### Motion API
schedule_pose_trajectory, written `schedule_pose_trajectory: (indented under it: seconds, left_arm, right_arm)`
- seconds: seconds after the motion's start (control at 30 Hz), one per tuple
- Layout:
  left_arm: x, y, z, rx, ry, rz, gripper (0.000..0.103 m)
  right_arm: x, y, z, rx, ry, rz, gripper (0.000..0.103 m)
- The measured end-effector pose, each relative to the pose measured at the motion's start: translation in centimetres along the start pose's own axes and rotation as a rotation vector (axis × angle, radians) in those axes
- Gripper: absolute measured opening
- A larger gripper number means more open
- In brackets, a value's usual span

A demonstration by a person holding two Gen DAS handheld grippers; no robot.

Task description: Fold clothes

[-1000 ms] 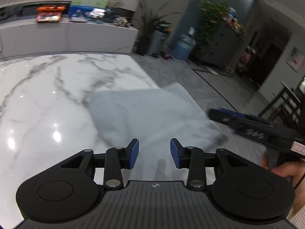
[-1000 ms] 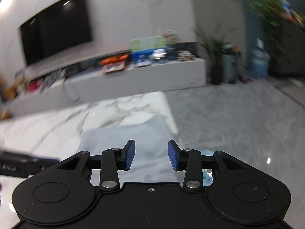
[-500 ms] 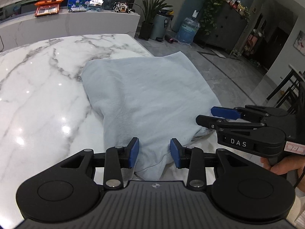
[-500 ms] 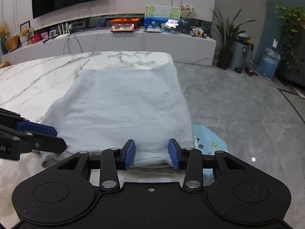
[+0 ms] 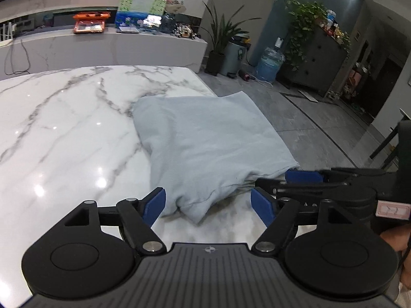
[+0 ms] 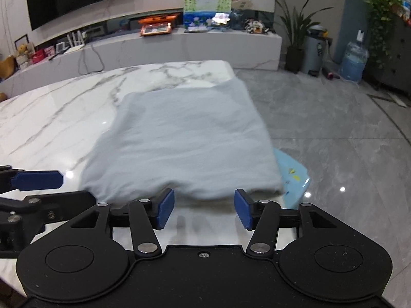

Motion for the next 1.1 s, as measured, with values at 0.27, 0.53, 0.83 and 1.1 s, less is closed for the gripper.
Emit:
schedule_pose_trajectory:
  seconds: [0.27,0.53,0.83,1.1]
  left_arm:
    - [-1.3,0.9,0.3,0.014,0.023,-0.101,0.080]
    - [-3.2,0.5,1.2,-0.032,0.047,-0.222,0.080]
    - [-3.6,0.6,2.8,-0.038,0.025,-0.260,0.080]
    - [-3.4,1.2,2.8,-0.014,0.022,-0.255,0.080]
  right_arm:
    - [-2.0,2.5,1.0,0.023,-0.052,0.000,0.066]
    - [-3.5,3.2,1.5,0.019,-0.033,0.043,0.067]
    - [-3.9,2.8,1.6,0.002,-0.018,0.020,0.068]
    - [-3.6,2.8,1.6,0.004,-0.036,0.016,0.068]
Point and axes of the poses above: each gripper's, at about its wrist camera, not at the fingertips, and y roughly against the way its jaws point, x to its right, z to its underside, the point moved 6 cm from there along -y, roughly the way its jaws point, and after that the axes turned 8 degrees about y, right-handed, at the moved point
